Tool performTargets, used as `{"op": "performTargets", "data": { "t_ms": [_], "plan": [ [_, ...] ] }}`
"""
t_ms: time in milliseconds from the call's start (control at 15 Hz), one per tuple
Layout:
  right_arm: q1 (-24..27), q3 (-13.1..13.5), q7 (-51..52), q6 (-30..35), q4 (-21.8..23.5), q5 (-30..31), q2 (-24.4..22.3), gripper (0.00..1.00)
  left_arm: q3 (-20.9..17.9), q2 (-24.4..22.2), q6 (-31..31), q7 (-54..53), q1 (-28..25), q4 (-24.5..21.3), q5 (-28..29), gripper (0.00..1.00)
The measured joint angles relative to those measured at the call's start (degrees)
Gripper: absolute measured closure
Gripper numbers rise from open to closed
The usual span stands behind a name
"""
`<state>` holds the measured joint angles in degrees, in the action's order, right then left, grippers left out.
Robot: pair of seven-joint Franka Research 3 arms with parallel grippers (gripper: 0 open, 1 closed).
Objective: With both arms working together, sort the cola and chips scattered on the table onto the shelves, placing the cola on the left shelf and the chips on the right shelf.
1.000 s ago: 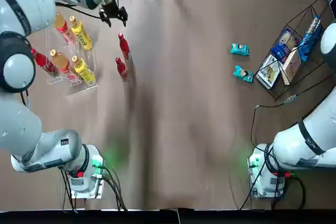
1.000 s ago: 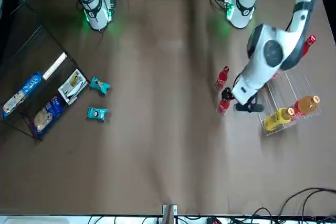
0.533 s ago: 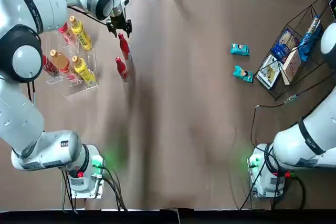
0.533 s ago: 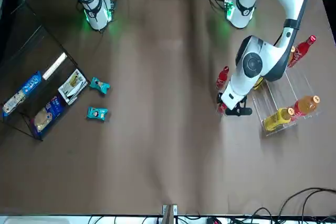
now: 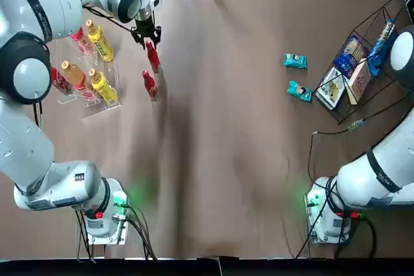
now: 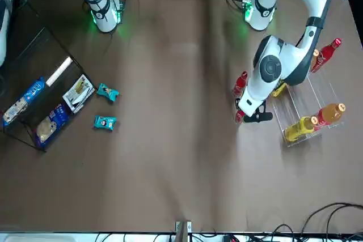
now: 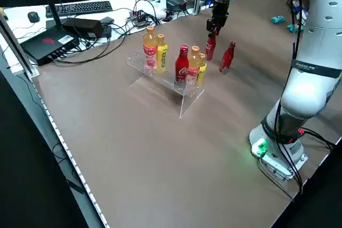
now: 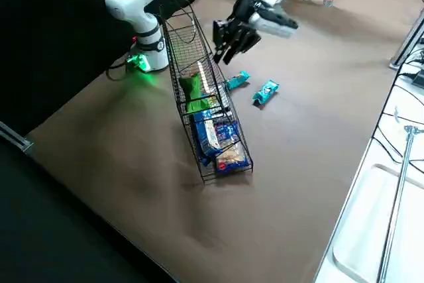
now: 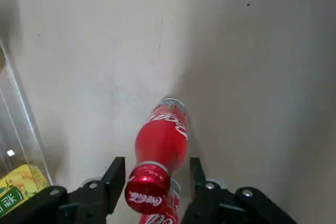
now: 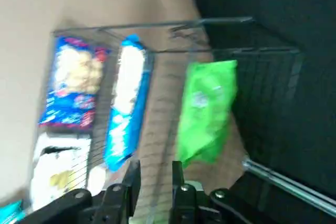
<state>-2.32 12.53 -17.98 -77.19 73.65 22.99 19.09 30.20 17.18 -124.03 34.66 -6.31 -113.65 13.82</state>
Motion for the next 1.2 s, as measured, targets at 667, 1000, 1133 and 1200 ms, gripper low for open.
{"op": "performTargets", "data": {
  "t_ms": [667,1000,1133,1200],
  "plan": [
    [-7.32,-0.48,-31.77,-3.41,6.95,-20.28,2.71,0.56,0.26,-1.15,3.67,0.4,-0.04,0.34,0.0,0.56],
    [-11.76,-0.56,-46.12,-17.38,18.66,-24.03,6.17,0.5,0.4,-1.16,3.68,1.24,-0.03,1.21,-0.27,0.68],
    [-12.88,-0.57,-49.47,-22.13,22.57,-25.47,7.75,0.48,0.4,-1.16,3.85,1.42,-0.12,1.88,-0.37,0.68],
    [-13.26,-0.57,-50.91,-23.43,23.58,-26.73,8.72,0.48,0.4,-1.19,5.09,1.43,-0.25,2.69,-0.38,0.68]
  ]
}}
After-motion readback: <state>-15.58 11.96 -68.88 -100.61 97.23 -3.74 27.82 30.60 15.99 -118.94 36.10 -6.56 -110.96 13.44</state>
